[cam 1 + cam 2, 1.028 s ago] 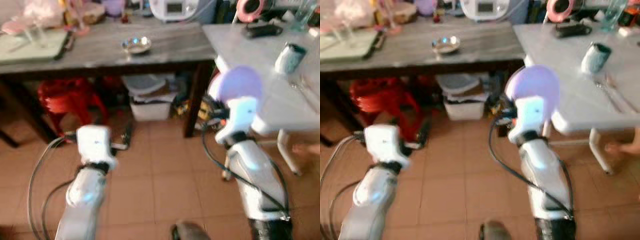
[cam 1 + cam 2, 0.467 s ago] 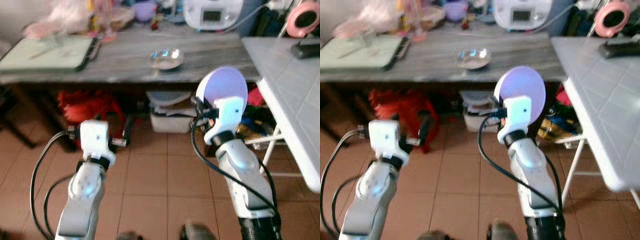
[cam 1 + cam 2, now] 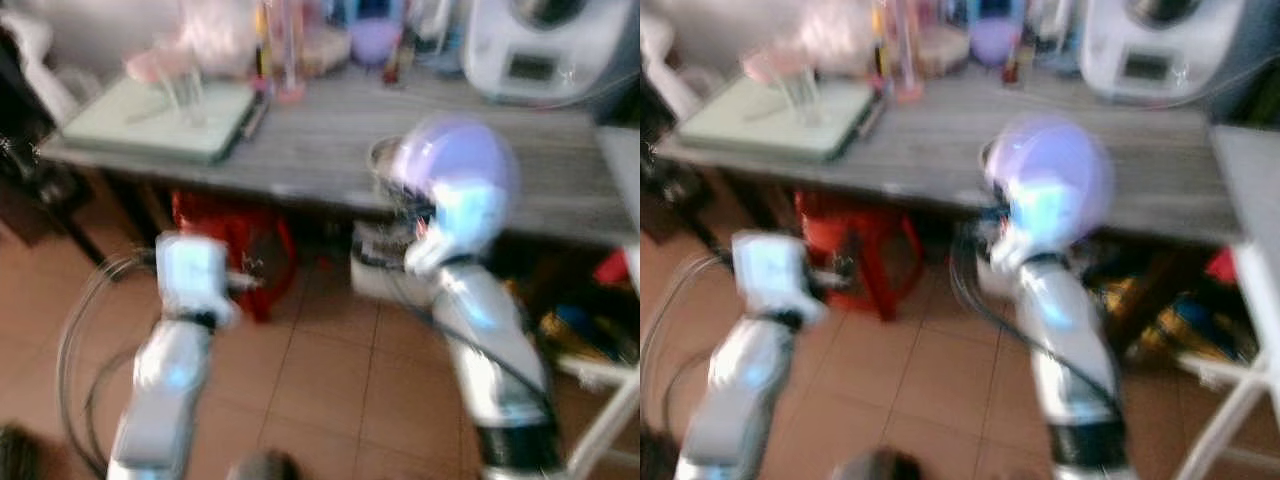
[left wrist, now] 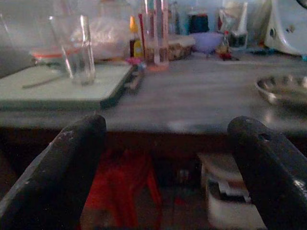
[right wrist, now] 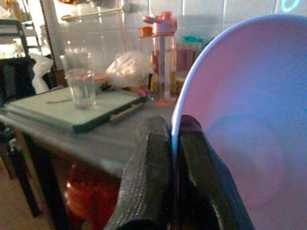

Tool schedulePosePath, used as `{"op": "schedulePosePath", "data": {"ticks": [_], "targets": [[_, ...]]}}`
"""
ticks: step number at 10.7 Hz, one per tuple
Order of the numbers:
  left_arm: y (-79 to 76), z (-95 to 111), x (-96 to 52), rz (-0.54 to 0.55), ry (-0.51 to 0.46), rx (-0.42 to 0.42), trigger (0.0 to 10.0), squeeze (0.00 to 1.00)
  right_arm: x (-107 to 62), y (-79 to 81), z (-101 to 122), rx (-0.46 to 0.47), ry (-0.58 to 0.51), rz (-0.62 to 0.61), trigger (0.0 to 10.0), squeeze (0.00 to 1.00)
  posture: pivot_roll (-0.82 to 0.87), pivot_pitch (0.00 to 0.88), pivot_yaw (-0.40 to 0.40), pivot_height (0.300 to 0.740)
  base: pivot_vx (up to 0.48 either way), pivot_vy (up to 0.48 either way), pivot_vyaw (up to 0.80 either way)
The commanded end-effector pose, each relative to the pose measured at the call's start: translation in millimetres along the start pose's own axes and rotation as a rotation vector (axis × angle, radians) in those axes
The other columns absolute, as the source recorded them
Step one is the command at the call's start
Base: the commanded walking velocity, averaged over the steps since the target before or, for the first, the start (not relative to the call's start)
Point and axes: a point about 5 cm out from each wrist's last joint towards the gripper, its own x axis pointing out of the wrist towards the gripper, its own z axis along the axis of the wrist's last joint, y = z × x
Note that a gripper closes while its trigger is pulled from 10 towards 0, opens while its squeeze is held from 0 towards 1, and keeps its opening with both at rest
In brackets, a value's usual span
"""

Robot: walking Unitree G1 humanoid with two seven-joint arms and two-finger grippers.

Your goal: Setting the table

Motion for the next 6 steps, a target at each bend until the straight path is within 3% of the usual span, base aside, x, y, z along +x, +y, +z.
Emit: {"op": "schedulePosePath", "data": {"ticks": [1, 6], "targets": [[-7.5, 6.1, 2.4, -0.029, -0.023, -0.006, 10.0, 0.0, -0.9, -9.4, 2.4, -0.017, -0.009, -0.031, 10.0, 0.0, 0.03, 0.069, 0.055, 0.74, 0.48, 0.0, 0.0], [-7.8, 8.1, 1.3, -0.033, -0.026, -0.007, 10.0, 0.0, 5.8, -2.6, 7.9, -0.026, -0.029, -0.001, 10.0, 0.0, 0.03, 0.09, 0.057, 0.74, 0.48, 0.0, 0.0]]}}
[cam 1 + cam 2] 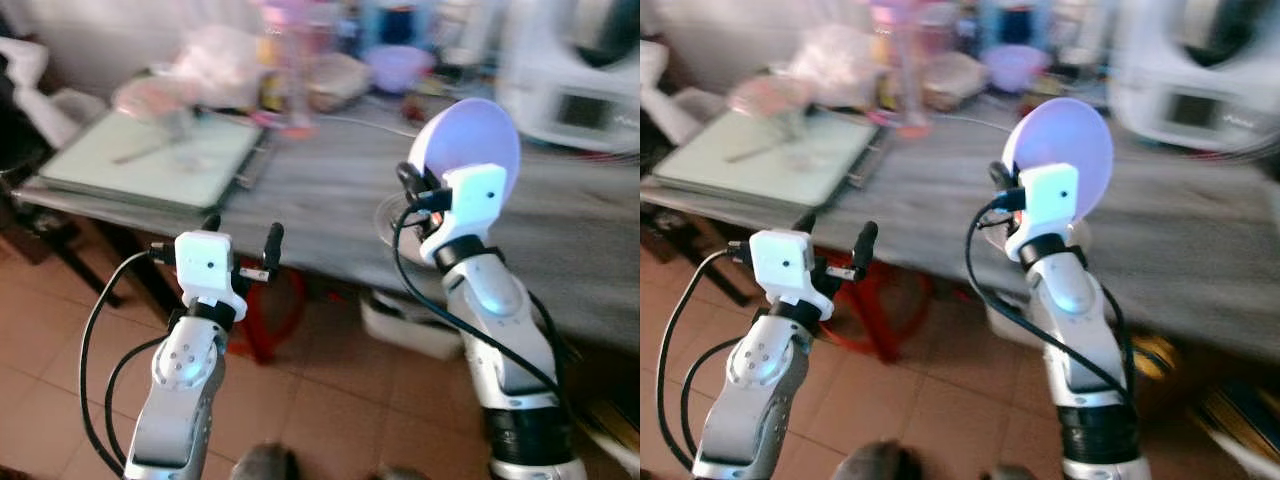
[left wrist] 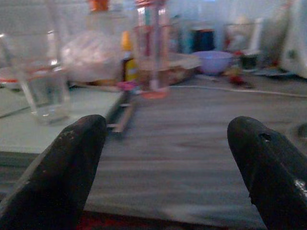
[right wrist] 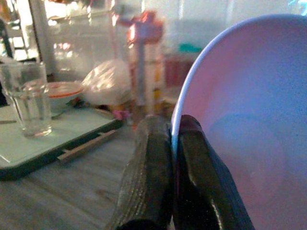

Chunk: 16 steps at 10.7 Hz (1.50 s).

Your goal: Setting the table

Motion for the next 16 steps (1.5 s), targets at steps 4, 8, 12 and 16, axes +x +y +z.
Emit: {"op": "schedulePosePath", "data": {"ticks": [4, 8, 12, 16], "targets": [[12.1, -3.7, -8.4, 0.067, 0.026, 0.031, 10.0, 0.0, 17.8, 10.8, -10.0, -0.079, 0.118, 0.134, 10.0, 0.0, 0.04, 0.112, 0.05, 0.74, 0.0, 0.0, 0.0], [16.9, -9.6, -25.8, 0.095, 0.076, 0.034, 10.0, 0.0, 38.7, 16.3, -6.7, -0.194, 0.178, 0.331, 10.0, 0.0, 0.07, 0.158, 0.036, 0.74, 0.0, 0.0, 0.0], [10.1, -8.1, -31.4, 0.072, 0.088, 0.029, 10.0, 0.0, 54.9, 2.3, -8.6, -0.263, 0.263, 0.369, 10.0, 0.0, 0.08, 0.164, 0.036, 0.74, 0.0, 0.0, 0.0], [10.7, -6.3, -37.4, 0.072, 0.108, 0.03, 10.0, 0.0, 67.8, 1.2, -12.3, -0.306, 0.285, 0.441, 10.0, 0.0, 0.1, 0.205, 0.047, 0.74, 0.0, 0.0, 0.0]]}}
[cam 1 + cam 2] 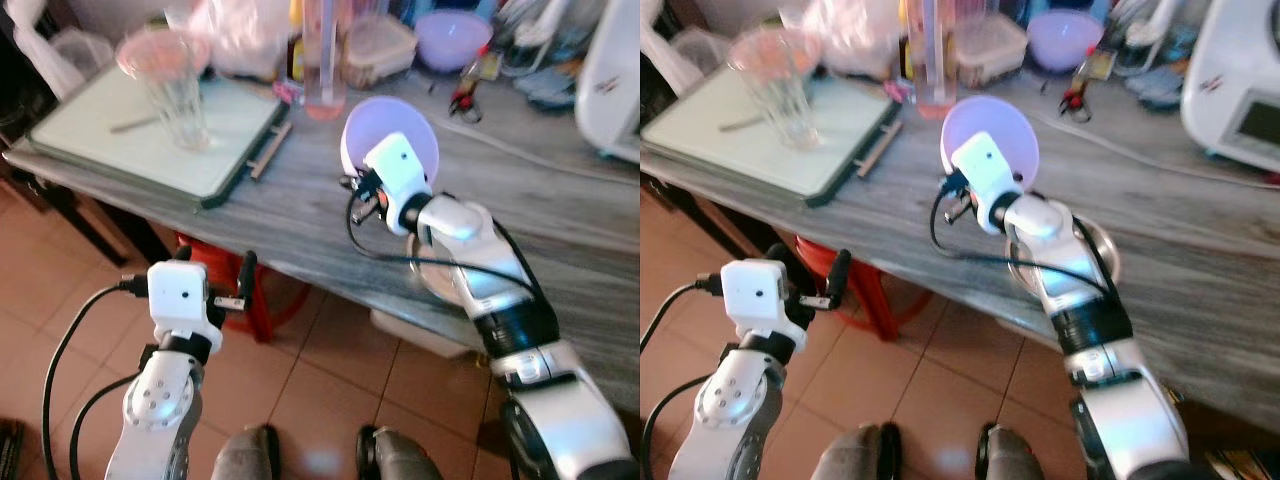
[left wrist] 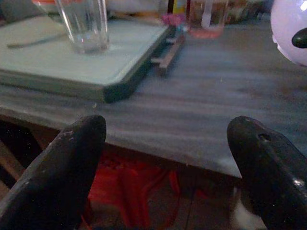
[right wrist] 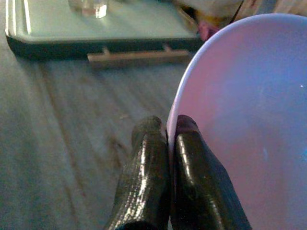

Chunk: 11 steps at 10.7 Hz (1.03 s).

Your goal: Setting the table

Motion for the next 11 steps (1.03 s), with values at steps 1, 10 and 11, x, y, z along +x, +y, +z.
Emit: {"op": "schedulePosePath", "data": {"ticks": [1, 10, 11], "targets": [[0.9, 0.4, -3.8, -0.004, 0.012, 0.005, 10.0, 0.0, 4.2, 0.6, 5.6, -0.026, -0.014, 0.021, 10.0, 0.0, 0.1, 0.209, 0.049, 0.74, 0.0, 0.0, 0.0], [2.3, -0.2, 9.8, -0.003, 0.026, -0.021, 10.0, 0.0, -15.3, -7.6, 0.2, -0.051, 0.178, 0.095, 10.0, 1.0, 0.07, 0.161, 0.055, 0.74, 0.0, 0.0, 0.0], [2.2, -0.4, 13.0, -0.007, 0.026, -0.025, 10.0, 0.0, -21.0, -8.1, -1.0, -0.044, 0.206, 0.108, 10.0, 1.0, 0.06, 0.152, 0.055, 0.74, 0.0, 0.0, 0.0]]}}
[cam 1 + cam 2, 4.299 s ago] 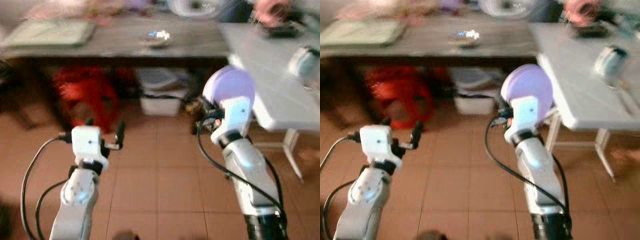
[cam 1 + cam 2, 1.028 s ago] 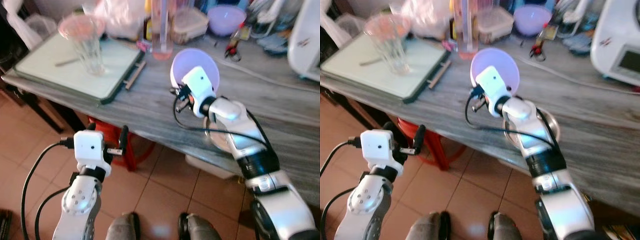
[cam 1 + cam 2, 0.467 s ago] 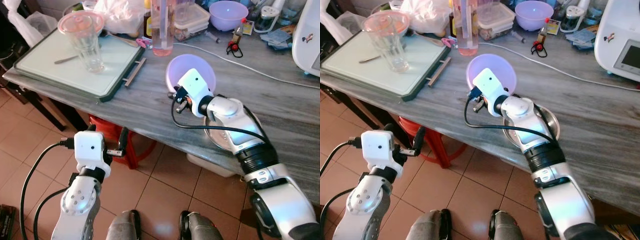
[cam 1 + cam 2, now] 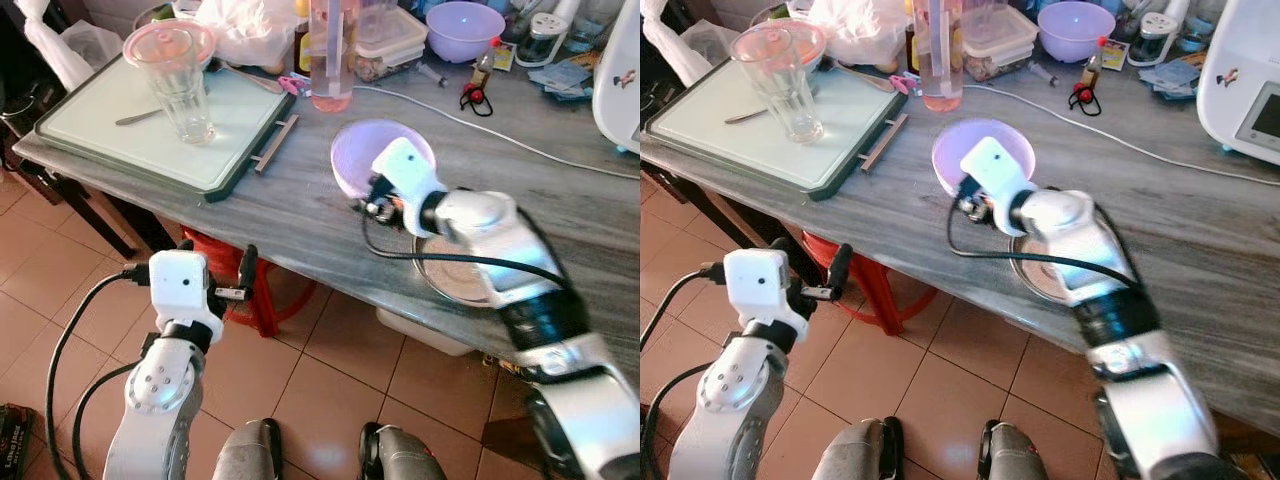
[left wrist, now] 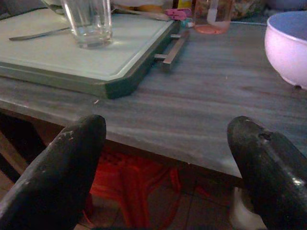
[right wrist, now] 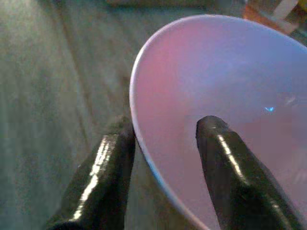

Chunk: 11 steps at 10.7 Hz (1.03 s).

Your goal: Setting the table

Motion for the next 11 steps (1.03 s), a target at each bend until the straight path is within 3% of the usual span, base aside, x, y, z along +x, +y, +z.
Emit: {"op": "schedulePosePath", "data": {"ticks": [1, 6, 9, 11], "targets": [[1.6, -2.6, 0.8, -0.002, 0.011, -0.001, 10.0, 0.0, -2.3, 4.4, 1.0, -0.005, 0.009, 0.026, 10.0, 1.0, 0.05, 0.138, 0.055, 0.74, 0.0, 0.0, 0.0], [3.5, -1.3, 14.3, 0.001, -0.013, -0.006, 10.0, 0.0, -22.1, -1.5, 1.4, -0.033, 0.032, -0.04, 10.0, 1.0, 0.03, 0.093, 0.061, 0.74, 0.0, 0.0, 0.0], [7.3, -1.3, 17.0, 0.044, -0.025, -0.008, 10.0, 0.0, -30.4, -6.1, 18.8, -0.053, -0.113, -0.167, 10.0, 1.0, 0.03, 0.072, 0.067, 0.74, 0.0, 0.0, 0.0], [8.4, -3.8, 15.0, 0.061, -0.021, -0.018, 10.0, 0.0, -37.9, 0.8, 9.0, 0.019, -0.179, -0.268, 10.0, 1.0, 0.03, 0.06, 0.07, 0.74, 0.0, 0.0, 0.0]]}}
